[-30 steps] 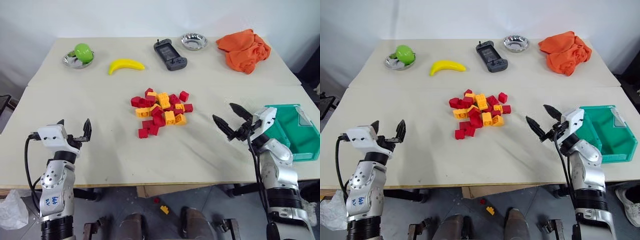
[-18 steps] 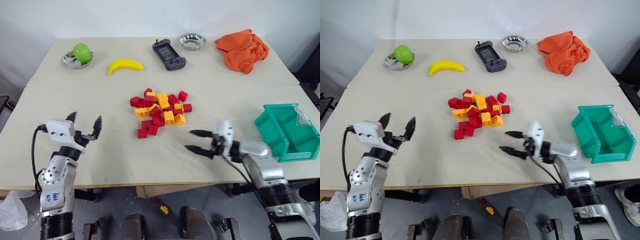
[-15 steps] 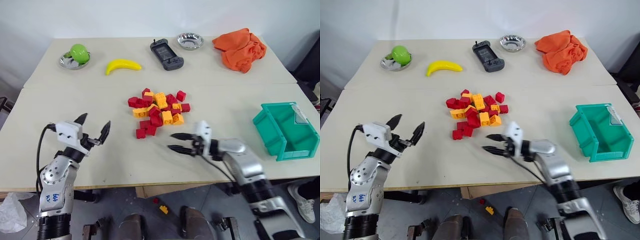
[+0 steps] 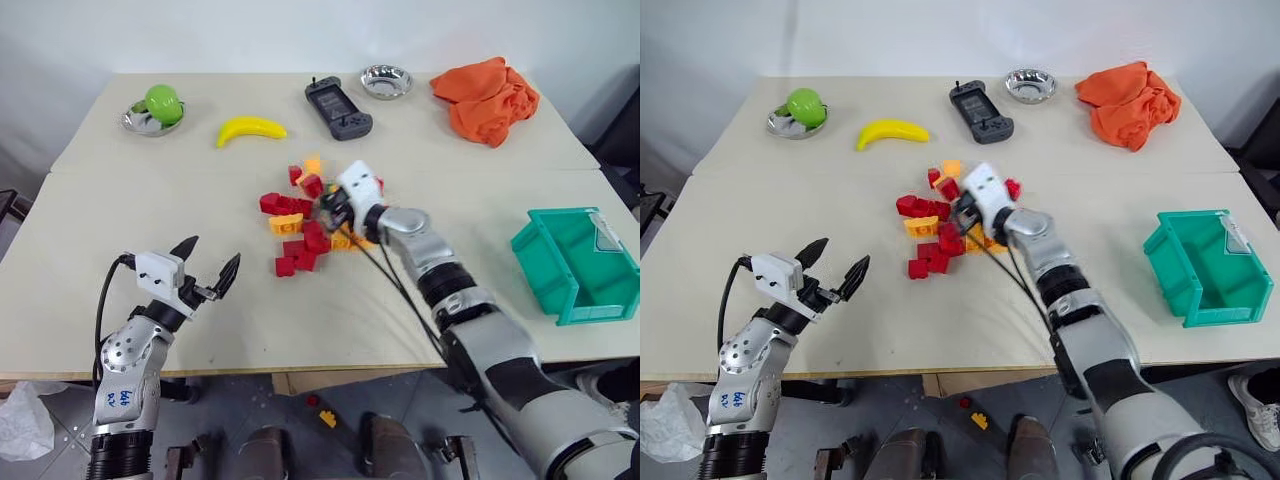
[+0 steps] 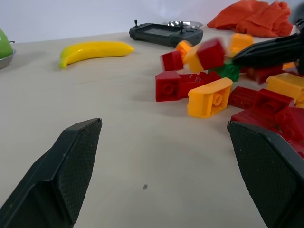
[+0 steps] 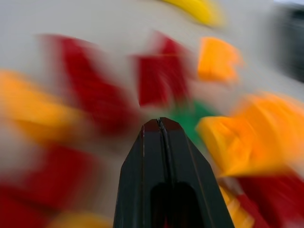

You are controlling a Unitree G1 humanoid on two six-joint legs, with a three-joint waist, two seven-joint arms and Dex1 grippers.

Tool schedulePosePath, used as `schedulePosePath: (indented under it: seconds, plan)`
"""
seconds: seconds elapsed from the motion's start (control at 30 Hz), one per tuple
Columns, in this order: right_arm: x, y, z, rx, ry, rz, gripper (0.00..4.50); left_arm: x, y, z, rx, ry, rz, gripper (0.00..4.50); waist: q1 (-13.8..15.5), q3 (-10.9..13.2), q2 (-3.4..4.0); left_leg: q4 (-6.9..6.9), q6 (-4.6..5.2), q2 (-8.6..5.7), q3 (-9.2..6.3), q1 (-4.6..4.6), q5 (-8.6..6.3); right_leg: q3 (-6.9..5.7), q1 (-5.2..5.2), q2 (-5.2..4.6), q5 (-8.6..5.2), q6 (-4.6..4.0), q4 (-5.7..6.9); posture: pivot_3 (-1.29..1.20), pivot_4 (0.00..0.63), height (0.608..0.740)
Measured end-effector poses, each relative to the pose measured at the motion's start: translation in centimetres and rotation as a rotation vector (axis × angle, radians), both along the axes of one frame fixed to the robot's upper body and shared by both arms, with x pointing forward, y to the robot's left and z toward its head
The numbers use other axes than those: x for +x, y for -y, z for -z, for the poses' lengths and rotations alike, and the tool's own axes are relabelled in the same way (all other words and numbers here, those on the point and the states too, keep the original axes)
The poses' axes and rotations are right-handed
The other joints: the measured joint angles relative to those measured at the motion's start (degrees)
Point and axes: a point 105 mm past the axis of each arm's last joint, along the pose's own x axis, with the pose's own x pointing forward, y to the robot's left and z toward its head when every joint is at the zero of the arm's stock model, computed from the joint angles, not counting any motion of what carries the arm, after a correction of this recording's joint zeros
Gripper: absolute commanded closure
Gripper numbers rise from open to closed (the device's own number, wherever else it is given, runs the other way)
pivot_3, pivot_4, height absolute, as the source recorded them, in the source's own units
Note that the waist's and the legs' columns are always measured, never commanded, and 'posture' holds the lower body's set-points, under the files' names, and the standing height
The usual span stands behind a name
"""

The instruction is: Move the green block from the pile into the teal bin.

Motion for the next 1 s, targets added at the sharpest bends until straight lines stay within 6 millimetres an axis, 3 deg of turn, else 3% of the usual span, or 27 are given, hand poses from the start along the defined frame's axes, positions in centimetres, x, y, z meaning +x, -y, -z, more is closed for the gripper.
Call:
schedulePosePath:
  seconds: [0.07, 0.13, 0.2, 0.33, 0.4, 0.53, 0.6, 0.7, 0.77, 0.9, 1.0]
  plan:
    - [0.7, 2.4, -0.9, 0.012, 0.032, 0.1, 4.47, 0.2, 0.2, -0.2, -0.025, 0.007, -0.012, 0.0, -0.3, 0.0, 0.0, 0.0, 0.0, 0.0, 0.01, 0.01, 0.0, 0.0, 0.0, 0.0, 0.0, 0.0, 0.0, 0.0, 0.15, 0.74]
    - [0.8, 3.4, -1.0, 0.017, 0.036, 0.124, 4.47, 0.3, 0.2, -0.2, -0.033, 0.009, -0.024, 0.0, -0.6, 0.0, -0.01, 0.0, 0.0, 0.01, 0.01, 0.01, 0.0, 0.0, 0.01, 0.0, 0.0, 0.0, -0.01, 0.0, 0.15, 0.74]
    - [0.3, 1.6, -0.6, 0.028, 0.029, 0.035, 4.47, 0.5, 0.1, -0.1, -0.038, 0.006, -0.027, 0.0, -1.2, 0.0, -0.01, -0.05, 0.0, 0.03, 0.08, 0.07, 0.0, 0.0, 0.01, 0.0, 0.0, 0.0, -0.01, 0.0, 0.15, 0.74]
    - [-2.5, -5.6, 1.7, 0.066, -0.027, -0.256, 4.47, 1.0, 1.4, -0.2, -0.044, 0.009, 0.014, 0.0, -2.8, 0.0, 0.0, -0.16, -0.05, 0.11, 0.1, 0.14, 0.03, -0.04, -0.01, 0.06, 0.0, -0.01, 0.02, 0.0, 0.15, 0.74]
    - [-3.6, -7.7, 1.4, 0.05, -0.034, -0.368, 4.47, 1.2, 1.8, -0.7, -0.041, 0.023, 0.033, 0.0, -2.7, -0.1, -0.02, -0.12, -0.05, 0.11, 0.06, 0.16, 0.03, -0.1, 0.02, 0.04, 0.0, -0.01, 0.05, 0.0, 0.15, 0.74]
    - [-6.2, -9.3, 2.1, 0.032, -0.098, -0.538, 4.47, 1.2, 1.5, -0.8, -0.032, 0.025, 0.033, 0.0, -1.8, -0.1, -0.03, 0.01, -0.03, 0.05, -0.01, 0.13, 0.02, -0.15, 0.1, -0.02, 0.0, 0.0, 0.03, 0.0, 0.15, 0.74]
    - [-6.8, -8.5, 2.0, 0.114, -0.132, -0.547, 4.47, 1.2, 1.4, -0.9, -0.035, 0.027, 0.041, 0.0, -1.0, -0.1, -0.03, 0.05, -0.03, 0.06, -0.02, 0.1, 0.02, -0.15, 0.1, -0.02, 0.0, 0.0, 0.03, 0.0, 0.15, 0.74]
    - [-6.2, -5.7, 0.3, 0.194, -0.146, -0.489, 3.92, 0.9, 0.7, -1.0, -0.031, 0.027, 0.036, 0.0, -0.4, 0.0, -0.02, 0.16, -0.03, 0.06, -0.05, 0.05, 0.02, -0.19, 0.1, -0.02, 0.01, -0.02, 0.05, 0.0, 0.15, 0.74]
    - [-5.8, -3.5, -0.4, 0.178, -0.163, -0.443, 3.25, 0.7, 0.3, -1.0, -0.021, 0.024, 0.047, 0.0, -0.2, 0.0, -0.02, 0.11, -0.02, 0.06, -0.03, 0.07, 0.0, -0.18, 0.09, -0.02, 0.01, -0.02, 0.04, 0.0, 0.15, 0.74]
    - [-4.9, -3.2, 0.2, 0.166, -0.202, -0.367, 1.93, 0.3, 0.3, -1.0, 0.001, 0.021, 0.095, 0.0, -1.0, 0.0, -0.02, -0.04, -0.05, 0.08, 0.12, 0.08, 0.01, -0.11, -0.11, 0.0, 0.01, -0.03, 0.09, 0.0, 0.15, 0.74]
    - [-3.7, -4.2, -0.1, 0.171, -0.21, -0.308, 0.91, 0.1, 0.4, -1.0, 0.009, 0.02, 0.119, 0.0, -1.4, 0.0, -0.02, -0.11, -0.07, 0.09, 0.19, 0.05, 0.03, -0.1, -0.22, 0.01, 0.0, -0.04, 0.11, 0.0, 0.15, 0.74]
